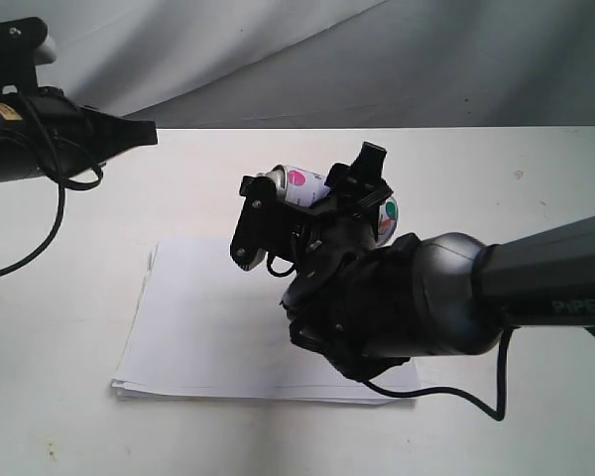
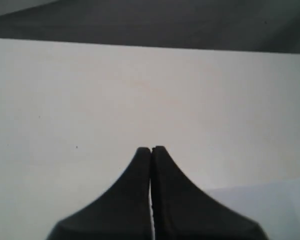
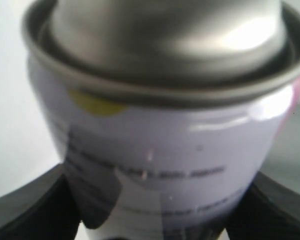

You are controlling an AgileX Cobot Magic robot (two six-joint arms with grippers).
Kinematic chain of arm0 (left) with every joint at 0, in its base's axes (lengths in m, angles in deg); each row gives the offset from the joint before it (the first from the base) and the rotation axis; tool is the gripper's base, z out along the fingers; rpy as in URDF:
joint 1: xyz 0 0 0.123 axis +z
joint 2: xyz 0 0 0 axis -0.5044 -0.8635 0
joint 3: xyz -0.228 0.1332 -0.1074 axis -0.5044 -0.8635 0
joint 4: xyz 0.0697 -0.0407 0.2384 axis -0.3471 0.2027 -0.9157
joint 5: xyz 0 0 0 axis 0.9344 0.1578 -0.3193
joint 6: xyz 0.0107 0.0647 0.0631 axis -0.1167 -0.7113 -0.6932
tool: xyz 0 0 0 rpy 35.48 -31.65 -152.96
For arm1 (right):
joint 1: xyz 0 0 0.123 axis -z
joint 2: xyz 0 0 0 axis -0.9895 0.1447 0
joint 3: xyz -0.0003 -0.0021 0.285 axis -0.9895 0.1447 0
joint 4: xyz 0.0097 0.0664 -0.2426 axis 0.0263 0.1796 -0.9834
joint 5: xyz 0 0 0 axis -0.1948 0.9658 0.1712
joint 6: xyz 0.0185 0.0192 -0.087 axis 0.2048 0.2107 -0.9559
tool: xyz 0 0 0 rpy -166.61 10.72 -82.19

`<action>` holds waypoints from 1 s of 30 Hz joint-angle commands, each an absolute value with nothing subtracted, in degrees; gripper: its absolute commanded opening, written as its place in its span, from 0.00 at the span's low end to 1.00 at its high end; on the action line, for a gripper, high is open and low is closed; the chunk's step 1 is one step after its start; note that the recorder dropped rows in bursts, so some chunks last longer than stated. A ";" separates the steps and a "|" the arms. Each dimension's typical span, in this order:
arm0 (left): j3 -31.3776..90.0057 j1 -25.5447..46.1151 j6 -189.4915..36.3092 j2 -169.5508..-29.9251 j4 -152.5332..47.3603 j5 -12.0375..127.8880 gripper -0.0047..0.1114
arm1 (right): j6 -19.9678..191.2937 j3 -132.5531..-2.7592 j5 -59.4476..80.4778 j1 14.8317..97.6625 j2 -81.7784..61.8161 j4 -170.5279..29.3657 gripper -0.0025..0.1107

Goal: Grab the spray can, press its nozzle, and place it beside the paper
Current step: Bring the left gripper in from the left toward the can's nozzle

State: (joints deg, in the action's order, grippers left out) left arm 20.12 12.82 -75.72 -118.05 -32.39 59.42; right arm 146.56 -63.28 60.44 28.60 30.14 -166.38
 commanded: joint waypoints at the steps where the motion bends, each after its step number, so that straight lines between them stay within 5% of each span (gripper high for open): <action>1: 20.08 12.89 -66.60 -117.86 -32.51 50.31 0.04 | 146.57 -63.95 62.65 28.41 29.33 -167.67 0.02; 7: 19.95 12.31 -21.74 -117.86 -76.36 49.01 0.04 | 146.57 -63.95 62.65 28.41 29.33 -167.56 0.02; 12: 19.97 13.69 19.79 -118.85 -120.50 32.08 0.04 | 146.57 -63.95 62.65 28.41 29.33 -167.45 0.02; 26: 19.97 16.45 17.02 -127.43 -126.51 29.24 0.04 | 144.96 -63.95 62.49 28.41 29.33 -166.60 0.02; 30: 19.97 21.50 12.83 -132.31 -124.27 18.28 0.04 | 143.08 -63.95 62.41 28.41 29.33 -166.60 0.02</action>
